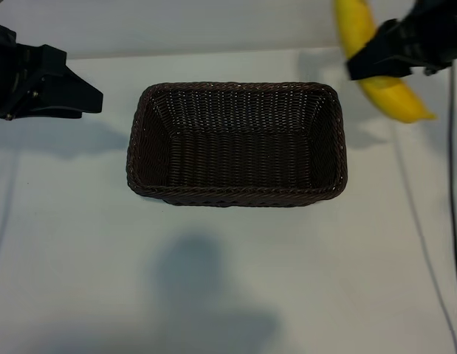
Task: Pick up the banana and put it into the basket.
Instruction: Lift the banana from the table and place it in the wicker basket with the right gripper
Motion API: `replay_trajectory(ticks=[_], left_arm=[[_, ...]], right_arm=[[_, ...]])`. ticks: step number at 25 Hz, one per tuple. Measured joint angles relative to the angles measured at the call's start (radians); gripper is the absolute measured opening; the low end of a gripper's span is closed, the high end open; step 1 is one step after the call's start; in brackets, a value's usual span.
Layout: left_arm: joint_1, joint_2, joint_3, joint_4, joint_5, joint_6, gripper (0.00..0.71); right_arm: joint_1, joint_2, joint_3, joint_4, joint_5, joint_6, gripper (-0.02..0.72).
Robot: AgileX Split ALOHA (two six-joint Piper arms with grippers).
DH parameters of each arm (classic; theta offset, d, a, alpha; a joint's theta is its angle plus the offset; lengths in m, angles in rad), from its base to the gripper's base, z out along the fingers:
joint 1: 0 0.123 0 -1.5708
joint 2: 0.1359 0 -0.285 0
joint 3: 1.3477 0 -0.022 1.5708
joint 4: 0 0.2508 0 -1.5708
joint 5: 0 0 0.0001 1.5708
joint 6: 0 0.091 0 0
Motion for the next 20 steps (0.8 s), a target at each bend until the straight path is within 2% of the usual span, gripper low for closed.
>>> replay_trajectory(ticks=[6,11,17,20], left_arm=[[0.0,0.0,0.0,-0.006,0.008,0.0,0.4],[0.0,-0.001,0.0,-0.023,0.024,0.002,0.4],[0.0,-0.001,0.0,-0.033,0.034,0.003,0.4],[0.0,-0.001,0.0,-0.033,0.038,0.005,0.4]], right_arm=[[0.155,0.002,0.0,0.004,-0.054,-0.023,0.422],[0.227,0.044,0.0,-0.003,-0.1,-0.023,0.422],[0.3,0.151,0.0,-0.038,-0.161,-0.025,0.422],[0.325,0.174,0.0,-0.088,-0.21,-0.027,0.422]])
